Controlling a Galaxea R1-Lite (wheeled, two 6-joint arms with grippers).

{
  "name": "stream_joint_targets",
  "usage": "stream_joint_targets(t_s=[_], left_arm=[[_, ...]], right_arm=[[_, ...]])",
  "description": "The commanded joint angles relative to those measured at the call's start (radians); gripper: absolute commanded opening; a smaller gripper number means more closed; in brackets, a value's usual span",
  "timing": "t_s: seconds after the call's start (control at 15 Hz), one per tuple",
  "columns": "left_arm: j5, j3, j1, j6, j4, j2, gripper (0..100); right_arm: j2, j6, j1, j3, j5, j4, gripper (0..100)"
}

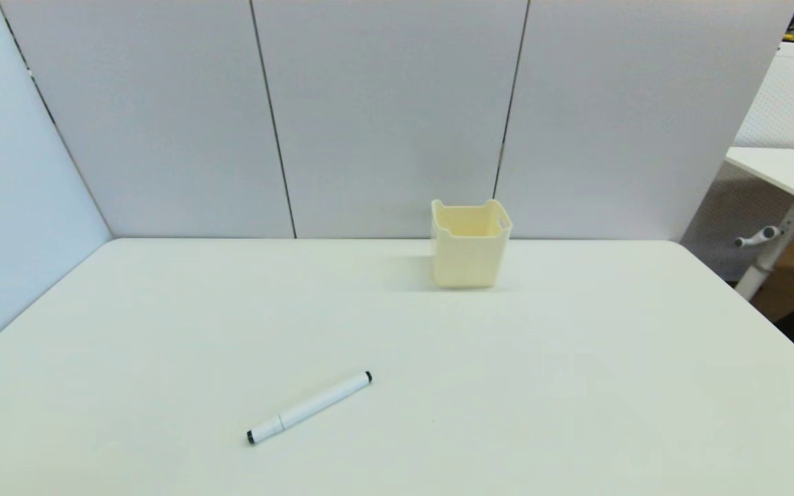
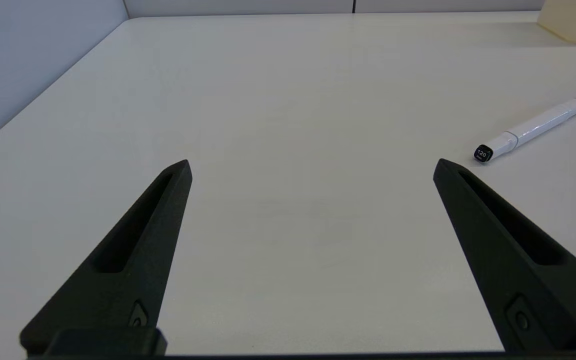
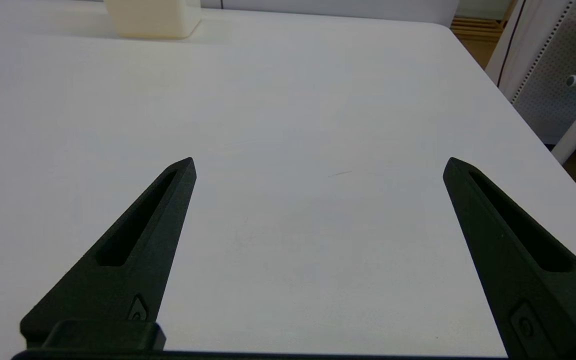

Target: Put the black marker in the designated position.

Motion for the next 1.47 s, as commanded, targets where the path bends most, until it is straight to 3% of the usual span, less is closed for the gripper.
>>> stream_joint_targets(t_s=[0.07,0.53,0.73,0.87,0.93,1.13,1.27,1.47], left_arm=[[0.0,0.0,0.0,0.0,0.0,0.001,100],[0.0,0.0,0.0,0.0,0.0,0.001,100],[0.0,0.0,0.0,0.0,0.0,0.001,100],[0.0,0.0,0.0,0.0,0.0,0.001,100],[0.0,0.0,0.0,0.0,0.0,0.001,100],[0.0,0.0,0.0,0.0,0.0,0.001,100],[0.0,0.0,0.0,0.0,0.0,0.001,100],[0.0,0.0,0.0,0.0,0.0,0.001,100]], right_arm=[[0.001,0.0,0.0,0.002,0.002,0.0,100],[0.003,-0.001,0.002,0.0,0.002,-0.001,100],[0.101,-0.037,0.003,-0.043,0.015,0.02,100],[0.224,-0.038,0.019,-0.158,0.127,0.08,100],[0.313,-0.037,0.052,-0.261,0.16,0.14,100],[0.526,-0.073,0.118,-0.457,0.169,0.26,100],[0.731,-0.156,0.216,-0.581,0.169,0.307,100],[0.985,-0.233,0.319,-0.644,0.169,0.254,100]])
